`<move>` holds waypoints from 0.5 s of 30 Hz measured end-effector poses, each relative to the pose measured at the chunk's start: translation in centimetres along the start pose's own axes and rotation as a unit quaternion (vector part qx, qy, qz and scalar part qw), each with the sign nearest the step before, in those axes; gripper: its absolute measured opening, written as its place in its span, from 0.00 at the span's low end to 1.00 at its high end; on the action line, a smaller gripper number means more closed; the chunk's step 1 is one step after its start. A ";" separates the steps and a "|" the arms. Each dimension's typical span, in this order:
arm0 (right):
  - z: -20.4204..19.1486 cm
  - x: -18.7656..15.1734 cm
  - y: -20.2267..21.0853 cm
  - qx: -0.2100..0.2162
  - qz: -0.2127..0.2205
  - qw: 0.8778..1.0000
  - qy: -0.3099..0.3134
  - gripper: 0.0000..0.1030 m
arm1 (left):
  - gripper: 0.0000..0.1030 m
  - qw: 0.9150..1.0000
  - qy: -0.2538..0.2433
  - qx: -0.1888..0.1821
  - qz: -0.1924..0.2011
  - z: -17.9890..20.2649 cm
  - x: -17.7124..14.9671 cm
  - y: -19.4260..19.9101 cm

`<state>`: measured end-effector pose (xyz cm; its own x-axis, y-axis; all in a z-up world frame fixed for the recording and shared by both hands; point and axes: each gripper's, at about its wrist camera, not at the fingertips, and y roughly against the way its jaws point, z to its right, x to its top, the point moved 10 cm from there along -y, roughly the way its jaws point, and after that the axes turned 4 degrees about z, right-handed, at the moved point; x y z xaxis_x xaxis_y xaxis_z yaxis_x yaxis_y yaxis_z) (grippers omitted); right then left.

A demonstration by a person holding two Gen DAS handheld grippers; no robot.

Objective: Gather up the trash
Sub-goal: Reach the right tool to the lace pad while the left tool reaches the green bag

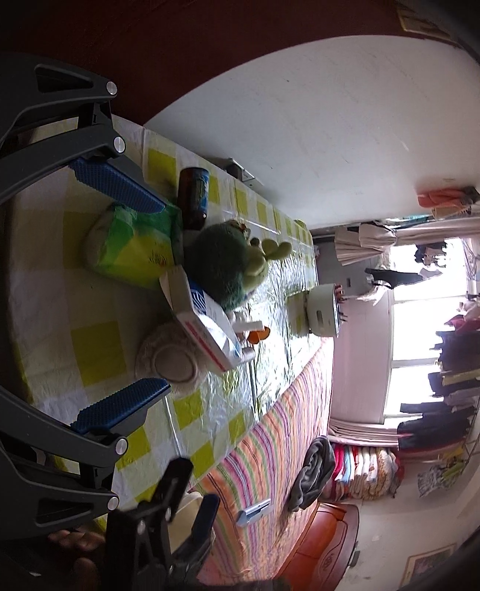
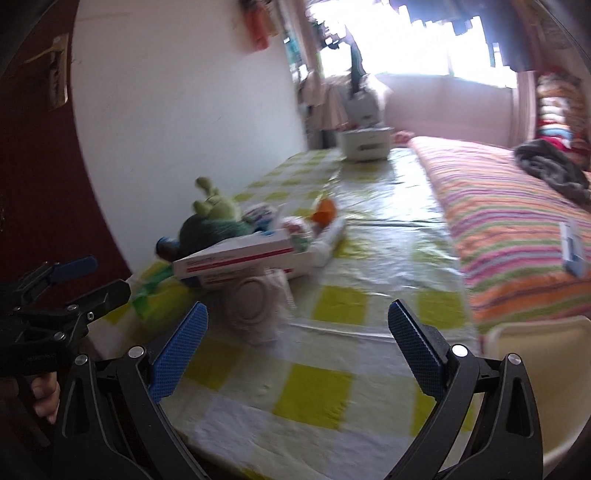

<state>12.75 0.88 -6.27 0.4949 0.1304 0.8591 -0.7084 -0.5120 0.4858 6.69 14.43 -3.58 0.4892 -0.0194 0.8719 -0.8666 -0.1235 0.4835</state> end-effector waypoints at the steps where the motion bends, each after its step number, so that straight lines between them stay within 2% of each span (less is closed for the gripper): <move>1: -0.7 0.0 -0.7 0.014 -0.007 1.000 0.006 0.94 | 0.85 1.000 0.001 0.001 -0.001 -0.3 -0.1 0.0; 6: -2.8 -0.1 -4.4 0.049 -0.055 0.997 0.027 0.94 | 0.85 1.000 0.014 0.007 -0.003 -1.8 -0.6 0.1; 15: -3.7 -1.4 -9.2 0.040 -0.118 0.990 0.066 0.94 | 0.85 0.999 0.045 0.017 -0.024 -4.4 -1.7 -0.1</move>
<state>16.66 8.51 -11.36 0.5677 0.3617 0.7395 -0.5367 -0.5184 0.6657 5.51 18.82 -4.78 0.5172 0.0764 0.8525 -0.8383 -0.1559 0.5225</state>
